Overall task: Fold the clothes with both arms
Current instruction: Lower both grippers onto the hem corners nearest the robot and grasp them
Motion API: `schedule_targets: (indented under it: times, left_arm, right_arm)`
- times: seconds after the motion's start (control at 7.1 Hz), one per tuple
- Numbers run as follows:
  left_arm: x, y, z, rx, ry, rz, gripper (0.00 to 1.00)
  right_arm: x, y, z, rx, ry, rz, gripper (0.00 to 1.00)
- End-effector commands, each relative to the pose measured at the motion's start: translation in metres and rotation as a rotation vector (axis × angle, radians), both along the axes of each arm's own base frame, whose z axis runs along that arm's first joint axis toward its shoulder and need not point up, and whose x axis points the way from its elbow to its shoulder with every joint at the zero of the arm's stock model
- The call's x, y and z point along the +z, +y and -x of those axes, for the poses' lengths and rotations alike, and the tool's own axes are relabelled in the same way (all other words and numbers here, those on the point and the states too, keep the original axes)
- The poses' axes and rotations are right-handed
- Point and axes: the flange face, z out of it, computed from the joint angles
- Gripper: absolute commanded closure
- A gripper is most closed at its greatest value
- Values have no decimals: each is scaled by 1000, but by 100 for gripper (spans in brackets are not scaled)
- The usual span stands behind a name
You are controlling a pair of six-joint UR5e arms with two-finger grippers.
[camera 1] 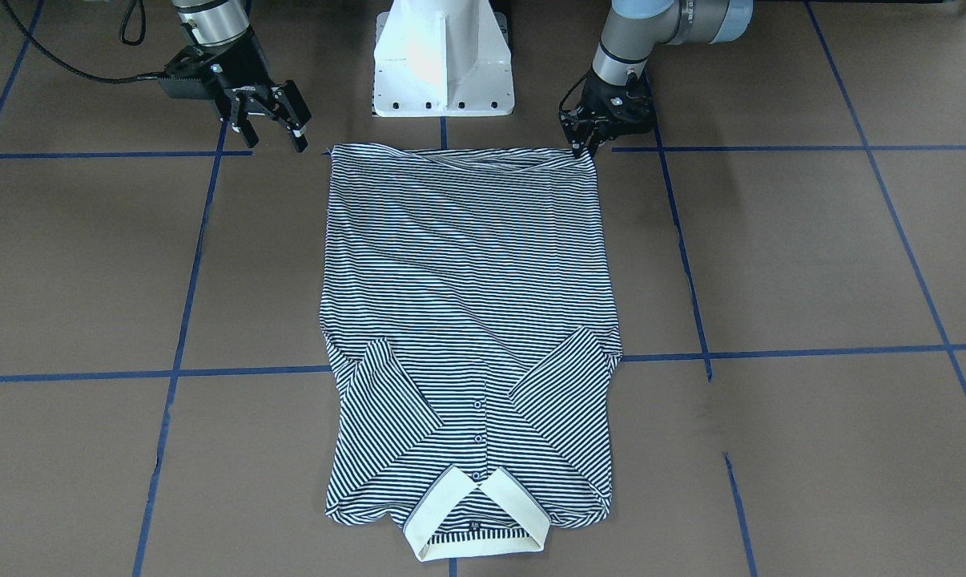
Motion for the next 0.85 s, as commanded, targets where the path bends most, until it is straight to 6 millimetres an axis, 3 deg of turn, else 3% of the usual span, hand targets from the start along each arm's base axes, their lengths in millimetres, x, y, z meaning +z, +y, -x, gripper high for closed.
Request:
schedule_targets:
  times: [0.0, 0.14, 0.42, 0.56, 0.7]
  left_arm:
    - [0, -2, 3, -7, 0, 3, 100]
    - [5, -3, 5, -8, -9, 4, 100]
    - [5, -2, 5, -8, -10, 1, 100]
    - [4, -2, 4, -9, -8, 2, 100]
    - [1, -2, 3, -7, -2, 1, 100]
  right_arm:
    - [1, 1, 1, 1, 1, -1, 0]
    - [-3, 9, 8, -4, -2, -15, 2]
    - [-17, 32, 35, 40, -3, 64, 23]
    - [-32, 43, 62, 51, 51, 89, 24]
    - [-27, 50, 85, 49, 99, 103, 24]
